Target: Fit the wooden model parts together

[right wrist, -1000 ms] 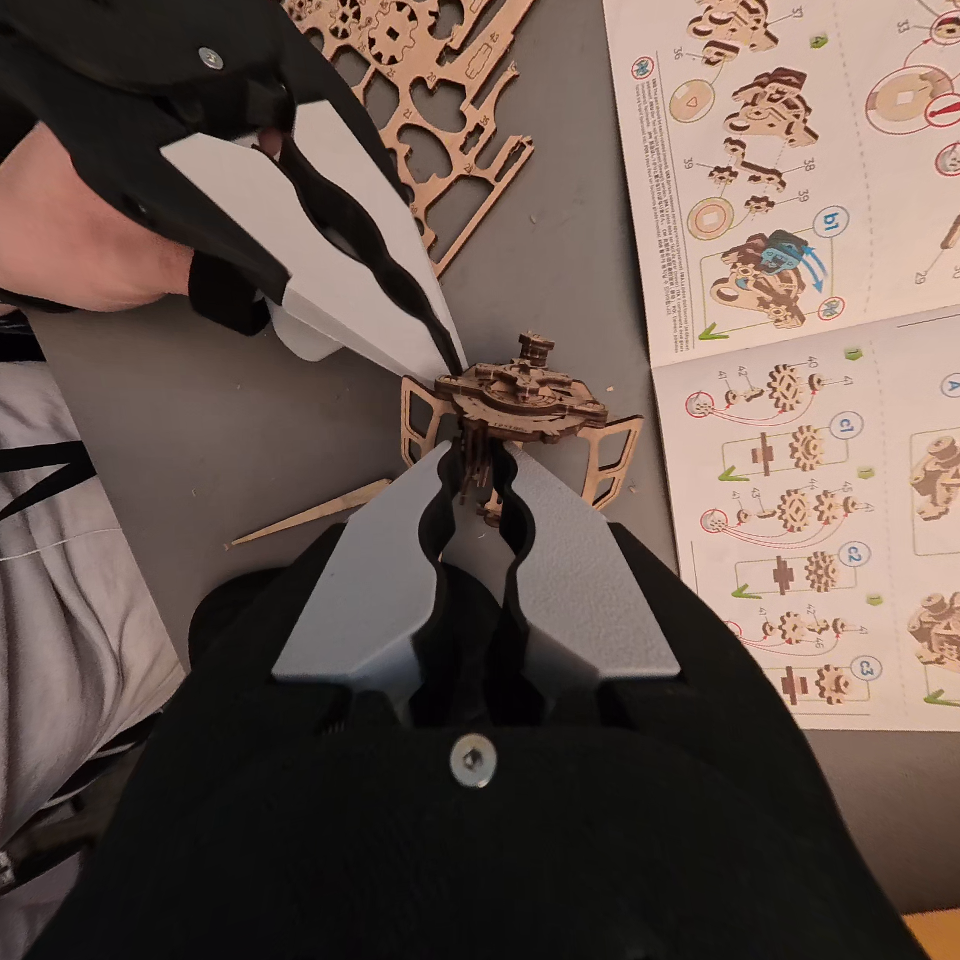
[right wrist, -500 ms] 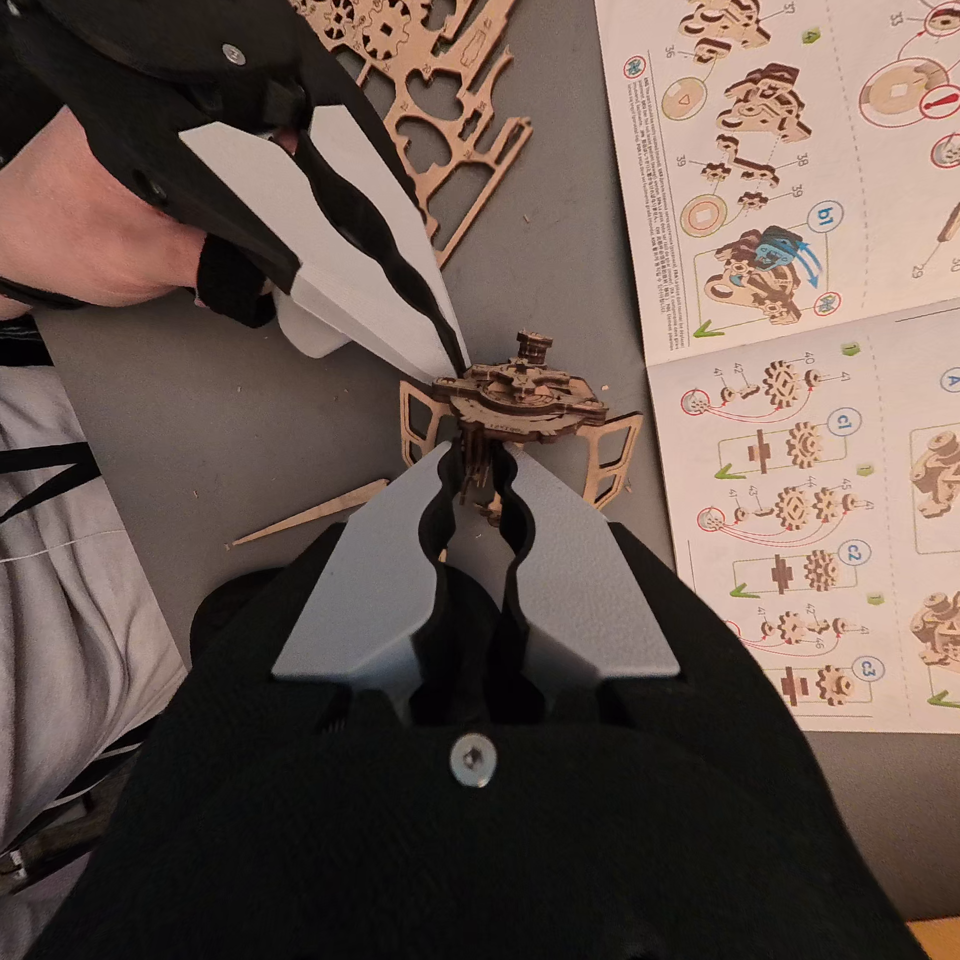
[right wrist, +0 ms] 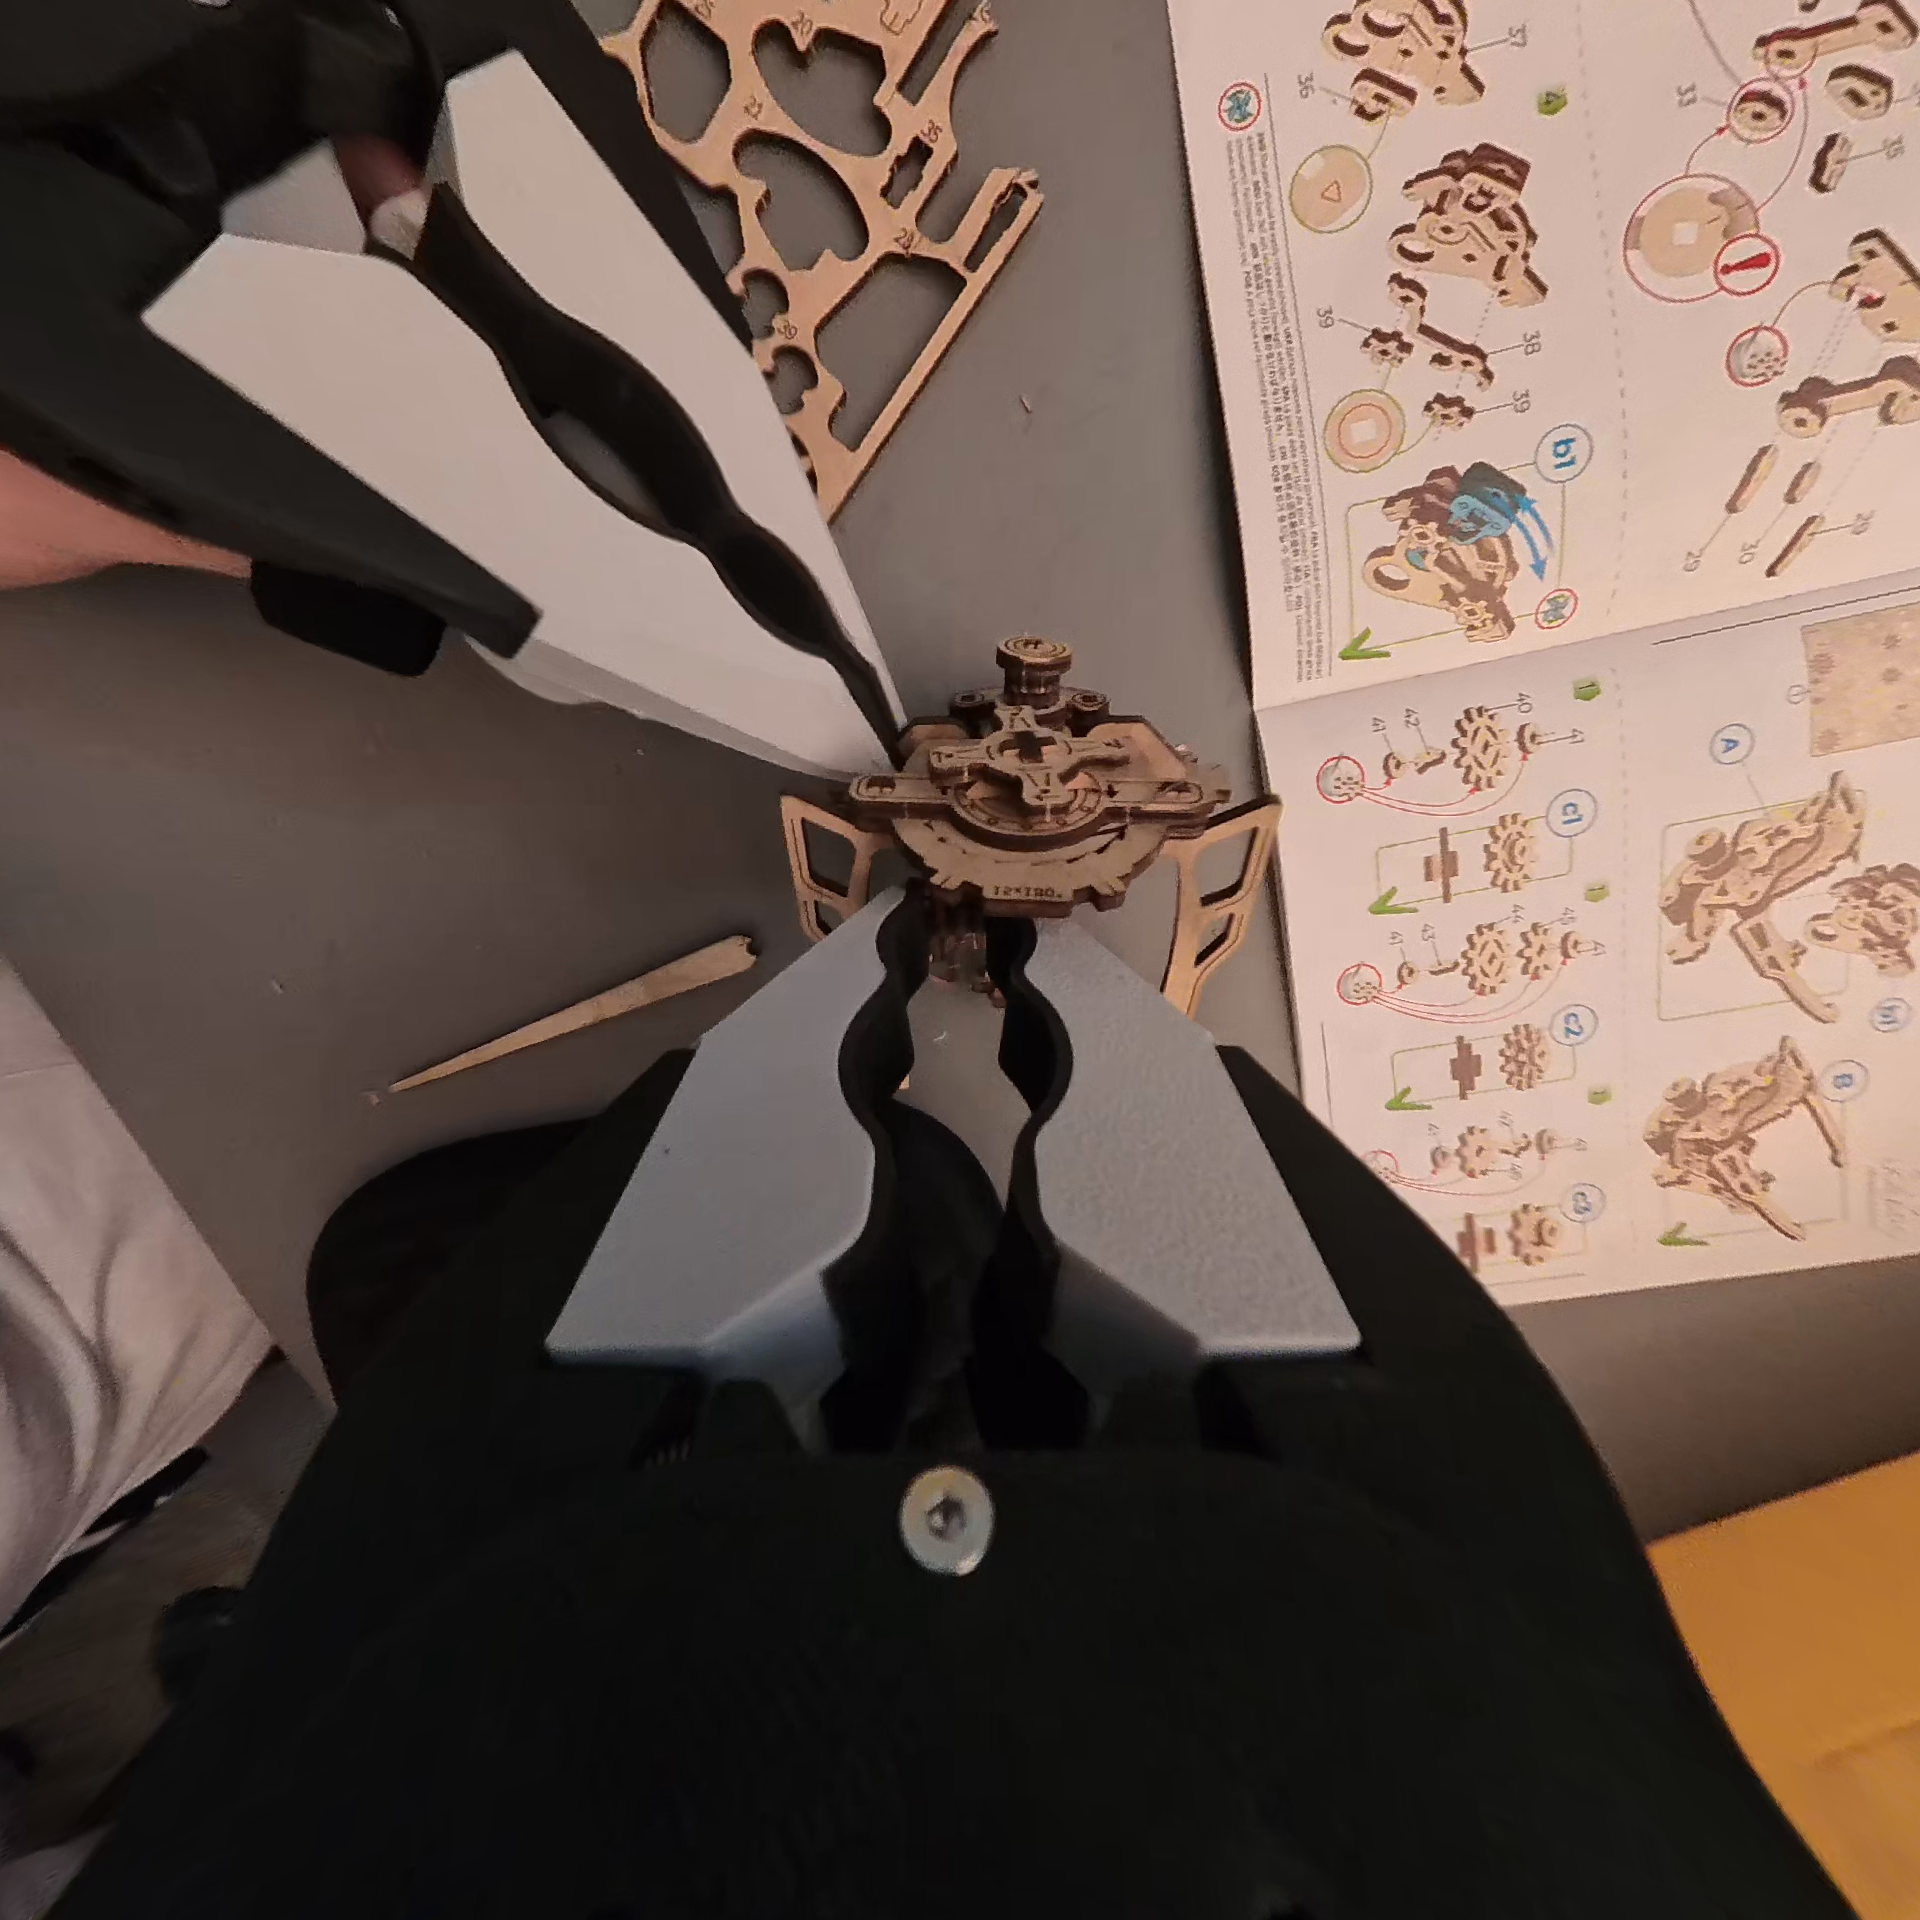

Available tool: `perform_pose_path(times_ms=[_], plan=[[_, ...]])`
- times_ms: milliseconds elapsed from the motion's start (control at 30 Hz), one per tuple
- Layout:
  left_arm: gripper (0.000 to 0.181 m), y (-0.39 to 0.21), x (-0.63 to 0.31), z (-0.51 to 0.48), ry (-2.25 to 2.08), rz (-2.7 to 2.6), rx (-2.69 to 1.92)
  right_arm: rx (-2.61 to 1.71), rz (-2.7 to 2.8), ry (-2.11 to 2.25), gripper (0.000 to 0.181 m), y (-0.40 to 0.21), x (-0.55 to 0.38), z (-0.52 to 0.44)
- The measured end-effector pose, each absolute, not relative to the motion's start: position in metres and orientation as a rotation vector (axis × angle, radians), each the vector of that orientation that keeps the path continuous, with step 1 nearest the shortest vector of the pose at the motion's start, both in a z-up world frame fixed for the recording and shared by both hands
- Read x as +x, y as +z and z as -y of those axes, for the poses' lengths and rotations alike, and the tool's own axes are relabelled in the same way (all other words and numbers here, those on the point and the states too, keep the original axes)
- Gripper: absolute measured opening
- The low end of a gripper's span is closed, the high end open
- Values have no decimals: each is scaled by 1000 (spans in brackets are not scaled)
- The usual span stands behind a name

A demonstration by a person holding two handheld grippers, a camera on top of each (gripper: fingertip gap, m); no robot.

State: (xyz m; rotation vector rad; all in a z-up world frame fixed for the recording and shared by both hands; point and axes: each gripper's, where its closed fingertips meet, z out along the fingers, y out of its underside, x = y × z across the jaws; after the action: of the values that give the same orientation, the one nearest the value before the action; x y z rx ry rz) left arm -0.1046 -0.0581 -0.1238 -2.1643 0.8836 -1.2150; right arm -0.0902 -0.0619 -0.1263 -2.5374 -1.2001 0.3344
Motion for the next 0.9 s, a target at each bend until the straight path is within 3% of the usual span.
perform_pose_path(times_ms=[900], plan=[[0,-116,-111,47,-1303,-775,-2109,-2260,1219,432,11,-123,-97,52]])
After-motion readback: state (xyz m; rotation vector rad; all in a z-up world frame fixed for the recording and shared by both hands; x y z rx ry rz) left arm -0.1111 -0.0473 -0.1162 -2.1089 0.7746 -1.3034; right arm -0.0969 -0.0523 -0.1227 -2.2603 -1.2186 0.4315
